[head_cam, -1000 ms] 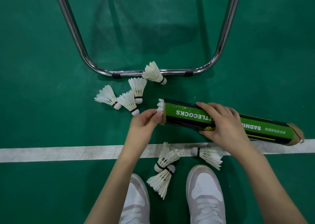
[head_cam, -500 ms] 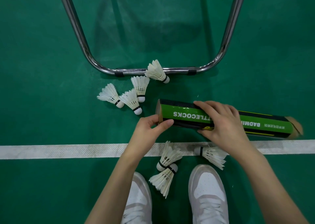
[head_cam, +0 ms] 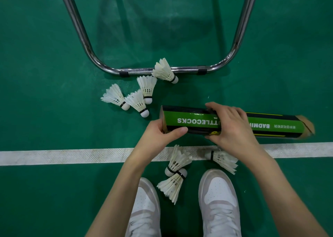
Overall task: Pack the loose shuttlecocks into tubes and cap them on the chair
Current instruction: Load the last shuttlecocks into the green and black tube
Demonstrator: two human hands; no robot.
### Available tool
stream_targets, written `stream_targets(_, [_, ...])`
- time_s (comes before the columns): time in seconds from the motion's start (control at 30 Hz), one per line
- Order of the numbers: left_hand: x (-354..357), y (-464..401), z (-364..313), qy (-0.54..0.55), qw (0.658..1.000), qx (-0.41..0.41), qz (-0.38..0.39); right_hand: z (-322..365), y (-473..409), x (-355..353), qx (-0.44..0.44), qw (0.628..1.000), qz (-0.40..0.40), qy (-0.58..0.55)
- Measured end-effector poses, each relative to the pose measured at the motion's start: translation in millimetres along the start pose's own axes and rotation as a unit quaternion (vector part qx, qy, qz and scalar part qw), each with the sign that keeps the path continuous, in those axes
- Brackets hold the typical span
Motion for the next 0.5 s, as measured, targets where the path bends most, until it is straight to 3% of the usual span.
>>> stream_targets(0.2, [-7,-3,6,0.029,0.999,-0.012,-0.015,0,1,0,-0.01,1.0,-0.005,0.006])
stream_targets(0.5, [-19,-5,5,0.047,0.998,0.011,-0.033,-14,1,9,0.009,0.998,0.061,0.01])
Point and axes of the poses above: each hand's wrist, its own y-axis away from the middle knuckle, its own x-axis out of the palm, z = x × y, the point moved 9 cm from there along -y, towards the middle knuckle, and after that the axes turned 3 degrees about y, right-handed, at the moved point
